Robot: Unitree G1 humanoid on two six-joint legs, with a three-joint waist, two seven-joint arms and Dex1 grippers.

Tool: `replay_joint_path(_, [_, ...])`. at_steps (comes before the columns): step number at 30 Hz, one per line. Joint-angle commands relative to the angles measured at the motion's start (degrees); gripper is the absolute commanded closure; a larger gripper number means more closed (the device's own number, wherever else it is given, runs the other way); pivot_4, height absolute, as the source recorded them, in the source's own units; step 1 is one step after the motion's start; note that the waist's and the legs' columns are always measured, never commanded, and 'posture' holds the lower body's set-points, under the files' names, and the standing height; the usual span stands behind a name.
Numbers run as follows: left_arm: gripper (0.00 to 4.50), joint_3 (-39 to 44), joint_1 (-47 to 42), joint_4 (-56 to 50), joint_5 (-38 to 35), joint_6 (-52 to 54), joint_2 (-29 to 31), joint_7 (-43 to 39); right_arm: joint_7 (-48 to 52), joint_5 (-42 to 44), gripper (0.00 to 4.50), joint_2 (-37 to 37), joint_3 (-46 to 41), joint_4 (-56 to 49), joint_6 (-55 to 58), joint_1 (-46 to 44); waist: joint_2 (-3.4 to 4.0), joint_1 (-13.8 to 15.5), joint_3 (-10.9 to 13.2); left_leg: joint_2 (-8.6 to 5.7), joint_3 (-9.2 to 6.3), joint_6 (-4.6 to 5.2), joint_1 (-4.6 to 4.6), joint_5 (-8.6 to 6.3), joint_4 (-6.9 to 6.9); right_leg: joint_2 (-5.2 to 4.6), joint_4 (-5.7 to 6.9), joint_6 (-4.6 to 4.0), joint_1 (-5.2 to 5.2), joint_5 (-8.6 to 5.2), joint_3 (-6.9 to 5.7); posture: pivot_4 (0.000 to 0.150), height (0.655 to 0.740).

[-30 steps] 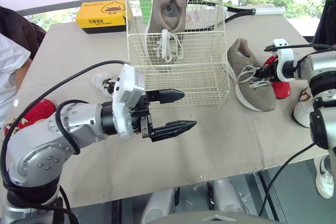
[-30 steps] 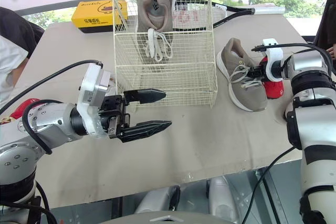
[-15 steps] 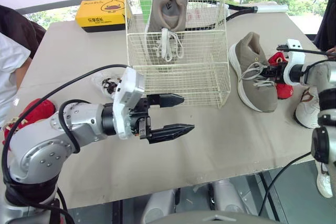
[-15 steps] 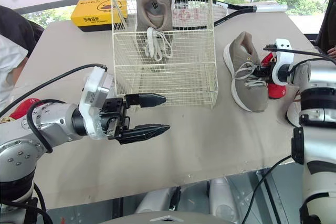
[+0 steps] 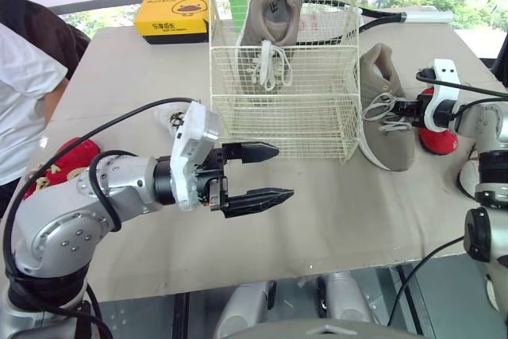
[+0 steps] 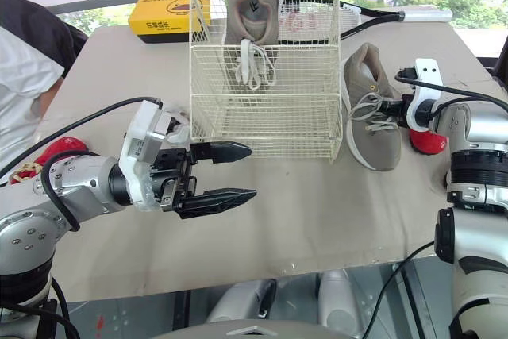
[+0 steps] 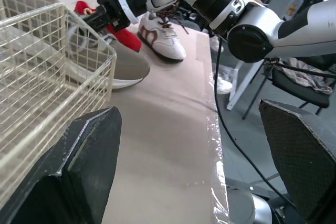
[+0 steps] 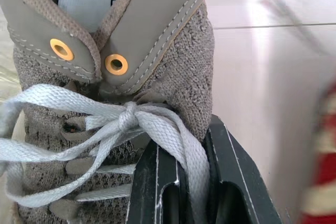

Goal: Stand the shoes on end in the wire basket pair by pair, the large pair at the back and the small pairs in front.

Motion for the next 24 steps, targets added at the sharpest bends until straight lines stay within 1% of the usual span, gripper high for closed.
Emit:
replay_joint_path(1, [0.00, 1.81, 0.25, -0.81, -1.32, -1.55, 0.17, 0.23, -3.26, 2.17, 4.47, -1.63, -6.75, -6.57, 0.73, -0.47, 0.01, 0.55, 0.00, 0.00, 0.11, 0.00, 0.00, 0.00, 0.00, -0.01, 0.00, 0.00, -0.05, 0.00, 0.08, 0.150, 0.7400])
replay_joint_path(6, [0.00, 2.75, 0.85, -0.74, -2.74, -1.96, 0.11, 0.90, -8.74, 3.84, 4.47, -1.42, -12.94, -17.71, 4.01, 1.64, 0.01, 0.73, 0.00, 0.05, 0.50, 0.02, 0.00, -0.01, -0.05, 0.05, 0.01, 0.01, -0.25, 0.01, 0.50, 0.150, 0.7400])
replay_joint_path(11, [0.00, 3.53, 1.23, -1.01, -4.21, -2.75, -0.33, 2.15, -13.99, 4.32, 4.47, -0.41, -16.37, -29.42, 3.62, 1.58, 0.04, 0.45, 0.00, 0.13, 0.71, 0.02, 0.02, -0.01, -0.11, 0.19, 0.08, 0.02, -0.41, 0.01, 0.82, 0.150, 0.7400])
replay_joint_path(12, [0.00, 3.65, 1.37, -1.20, -4.07, -3.11, -0.50, 2.66, -15.15, 4.89, 4.47, 1.05, -17.62, -31.46, 1.13, 1.11, 0.04, 0.34, 0.00, 0.14, 0.75, 0.02, 0.03, -0.01, -0.11, 0.21, 0.12, 0.02, -0.43, 0.01, 0.87, 0.150, 0.7400])
replay_joint_path(15, [0.00, 4.19, 2.64, -2.49, -0.59, -6.32, -2.48, 4.85, -17.66, 7.79, 4.47, 5.63, -21.28, -35.04, -5.34, -2.16, 0.07, -0.13, 0.01, 0.20, 0.92, 0.02, 0.17, -0.01, -0.13, 0.30, 0.20, 0.02, -0.44, 0.01, 1.11, 0.150, 0.7400])
replay_joint_path(16, [0.00, 4.67, 3.16, -2.76, -0.68, -8.53, -4.49, 4.54, -18.19, 8.15, 4.47, 6.44, -21.38, -35.57, -7.23, -3.51, 0.09, -0.20, 0.01, 0.20, 1.04, 0.02, 0.25, -0.02, -0.16, 0.32, 0.25, 0.02, -0.45, 0.01, 1.26, 0.150, 0.7400])
replay_joint_path(19, [0.00, 6.80, 6.43, -5.01, 2.29, -14.43, -8.88, 5.42, -18.25, 9.20, 4.47, 9.13, -18.99, -33.81, -14.50, -9.76, 0.12, -0.35, 0.00, 0.25, 1.28, 0.04, 0.27, -0.02, -0.21, 0.36, 0.34, 0.02, -0.59, 0.01, 1.47, 0.150, 0.7400])
replay_joint_path(20, [0.00, 7.82, 8.45, -5.53, 1.18, -14.63, -9.10, 5.10, -17.84, 8.14, 4.47, 10.00, -16.99, -31.57, -18.55, -12.23, 0.12, -0.26, 0.00, 0.29, 1.35, 0.03, 0.27, -0.02, -0.21, 0.41, 0.36, 0.02, -0.62, 0.01, 1.54, 0.150, 0.7400])
replay_joint_path(22, [0.00, 9.96, 11.66, -5.79, -2.11, -15.47, -10.08, 5.16, -17.22, 5.43, 4.47, 12.37, -13.41, -25.46, -27.70, -16.64, 0.09, -0.29, -0.03, 0.43, 1.58, 0.04, 0.42, -0.03, -0.28, 0.61, 0.40, 0.02, -0.68, 0.02, 1.75, 0.150, 0.7400])
replay_joint_path(24, [0.00, 11.70, 14.84, -6.76, -2.52, -16.73, -10.31, 4.73, -16.11, 2.35, 4.47, 15.58, -9.73, -15.99, -39.64, -20.59, -0.02, -0.36, -0.10, 0.52, 1.60, 0.04, 0.51, -0.03, -0.42, 0.67, 0.36, 0.01, -0.65, 0.02, 1.84, 0.150, 0.7400])
